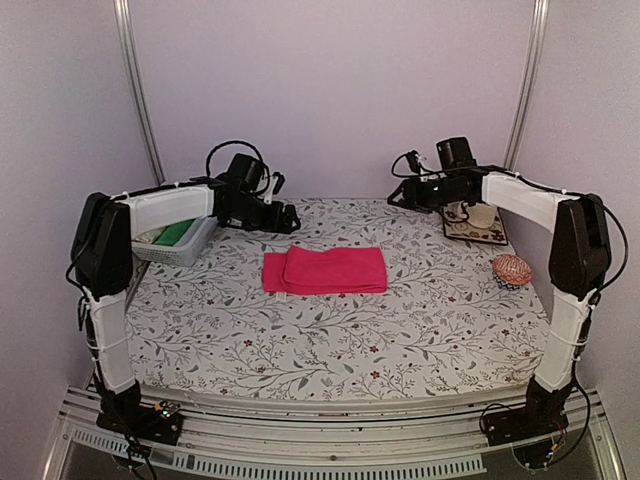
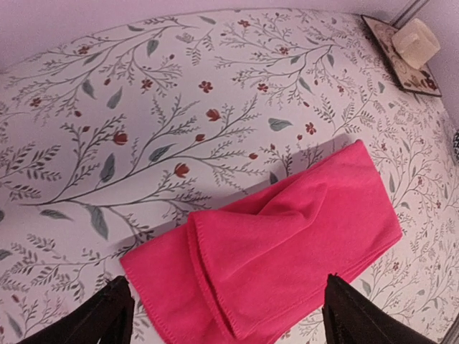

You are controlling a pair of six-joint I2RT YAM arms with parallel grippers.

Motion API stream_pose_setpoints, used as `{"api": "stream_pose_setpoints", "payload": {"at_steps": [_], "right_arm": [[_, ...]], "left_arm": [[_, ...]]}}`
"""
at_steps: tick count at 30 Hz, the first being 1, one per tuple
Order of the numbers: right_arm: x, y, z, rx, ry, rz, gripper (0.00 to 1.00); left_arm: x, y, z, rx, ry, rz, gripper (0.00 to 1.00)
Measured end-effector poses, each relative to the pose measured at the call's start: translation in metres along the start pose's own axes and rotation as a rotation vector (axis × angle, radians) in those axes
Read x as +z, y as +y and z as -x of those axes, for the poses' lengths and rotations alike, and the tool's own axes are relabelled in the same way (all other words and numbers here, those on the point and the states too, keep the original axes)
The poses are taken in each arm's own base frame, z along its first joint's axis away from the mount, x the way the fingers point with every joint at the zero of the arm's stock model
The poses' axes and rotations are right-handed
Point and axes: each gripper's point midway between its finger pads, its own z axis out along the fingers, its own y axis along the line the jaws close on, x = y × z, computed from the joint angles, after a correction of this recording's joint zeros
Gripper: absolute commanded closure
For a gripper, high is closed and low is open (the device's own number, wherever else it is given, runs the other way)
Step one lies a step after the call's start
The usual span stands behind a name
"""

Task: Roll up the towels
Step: Fold the towel at the center of the board, then adjust the towel at the center of the board.

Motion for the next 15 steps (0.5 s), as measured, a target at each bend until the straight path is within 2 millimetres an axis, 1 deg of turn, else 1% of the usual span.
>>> {"api": "stream_pose_setpoints", "payload": {"at_steps": [1,3,5,6,9,13,15], "right_arm": [[-0.014,-0.009,0.003,0.001,-0.017,-0.035,0.53],[-0.034,-0.019,0.001,0.002,-0.029,-0.088,0.51],[-0.041,-0.022,-0.007,0.001,-0.019,-0.111,0.50],[-0.042,-0.023,-0.013,0.004,-0.005,-0.119,0.50],[-0.039,-0.028,-0.032,0.018,0.042,-0.134,0.50],[-0.036,-0.033,-0.049,0.038,0.083,-0.144,0.51],[-0.036,-0.034,-0.052,0.042,0.090,-0.145,0.51]], "left_arm": [[0.012,-0.007,0.000,-0.002,0.009,-0.024,0.12],[0.035,-0.015,-0.009,-0.014,0.048,-0.052,0.15],[0.052,-0.019,-0.025,-0.027,0.097,-0.062,0.20],[0.059,-0.019,-0.033,-0.033,0.120,-0.064,0.21],[0.071,-0.019,-0.050,-0.053,0.176,-0.065,0.26],[0.076,-0.017,-0.055,-0.066,0.195,-0.055,0.30],[0.076,-0.016,-0.056,-0.070,0.198,-0.048,0.29]]}}
